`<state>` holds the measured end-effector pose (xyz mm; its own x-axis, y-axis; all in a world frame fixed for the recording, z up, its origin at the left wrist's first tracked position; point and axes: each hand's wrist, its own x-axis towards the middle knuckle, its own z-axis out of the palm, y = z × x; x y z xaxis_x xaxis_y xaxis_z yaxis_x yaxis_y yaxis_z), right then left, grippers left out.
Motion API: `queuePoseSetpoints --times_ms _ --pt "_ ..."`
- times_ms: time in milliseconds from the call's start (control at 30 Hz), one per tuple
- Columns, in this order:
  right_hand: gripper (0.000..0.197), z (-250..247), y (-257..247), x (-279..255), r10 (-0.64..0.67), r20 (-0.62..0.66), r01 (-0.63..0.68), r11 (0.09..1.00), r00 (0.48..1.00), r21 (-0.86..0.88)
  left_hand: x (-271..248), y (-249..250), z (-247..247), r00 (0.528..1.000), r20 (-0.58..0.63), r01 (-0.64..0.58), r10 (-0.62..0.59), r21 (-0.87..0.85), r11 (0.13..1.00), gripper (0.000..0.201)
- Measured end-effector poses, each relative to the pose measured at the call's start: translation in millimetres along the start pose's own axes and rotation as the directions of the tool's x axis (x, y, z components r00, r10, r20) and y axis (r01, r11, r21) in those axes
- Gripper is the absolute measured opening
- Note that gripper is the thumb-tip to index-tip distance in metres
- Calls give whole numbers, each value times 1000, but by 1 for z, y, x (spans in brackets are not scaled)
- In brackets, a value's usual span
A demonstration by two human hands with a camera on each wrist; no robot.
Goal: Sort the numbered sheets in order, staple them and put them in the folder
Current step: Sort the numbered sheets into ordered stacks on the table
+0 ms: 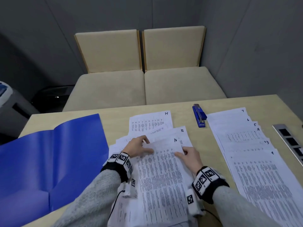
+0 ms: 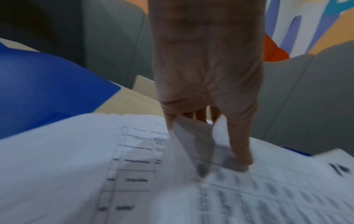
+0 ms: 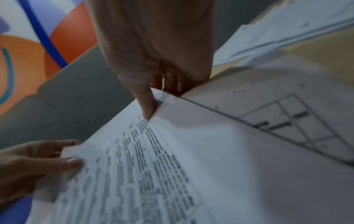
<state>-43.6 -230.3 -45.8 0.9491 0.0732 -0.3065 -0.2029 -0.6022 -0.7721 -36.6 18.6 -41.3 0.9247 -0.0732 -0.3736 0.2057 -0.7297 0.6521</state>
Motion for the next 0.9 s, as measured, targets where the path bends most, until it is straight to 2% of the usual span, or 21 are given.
queuePoseSetpoints --times_ms 33,133,267,400,500,600,700,767,833,900 --pt "46 -5 2 1 -3 4 3 1000 1000 -21 0 -4 -4 1000 4 12 -12 21 1000 29" --pt "10 -15 8 2 -35 30 37 998 999 -59 -2 -15 -11 1000 -16 26 -27 -71 997 24" --pt "9 -23 11 -1 -16 -38 14 997 999 -75 -2 -23 -8 999 -42 12 -23 -248 969 23" --pt "12 -33 14 -2 39 -137 -34 999 990 35 -2 -24 0 998 -54 18 -42 -381 925 27" --pt "14 -45 18 2 41 -139 -31 997 989 73 0 -21 3 995 -86 14 -52 -396 918 22" --pt "20 -61 24 4 55 -122 -55 998 991 3 2 -22 4 991 -90 61 -101 -369 928 12" --pt "40 -76 39 3 231 -170 -234 972 958 -2 -1 -19 4 990 -28 132 -141 -204 970 48" --pt "44 -81 51 -1 358 -189 -362 932 915 12 -4 -15 8 991 21 137 -136 -118 983 72" --pt "43 -79 61 -4 428 -178 -434 901 886 6 -5 -11 16 989 63 133 -131 -35 990 82" --pt "39 -74 65 -12 434 -162 -444 895 886 -34 -2 -10 22 987 68 144 -144 15 990 78"
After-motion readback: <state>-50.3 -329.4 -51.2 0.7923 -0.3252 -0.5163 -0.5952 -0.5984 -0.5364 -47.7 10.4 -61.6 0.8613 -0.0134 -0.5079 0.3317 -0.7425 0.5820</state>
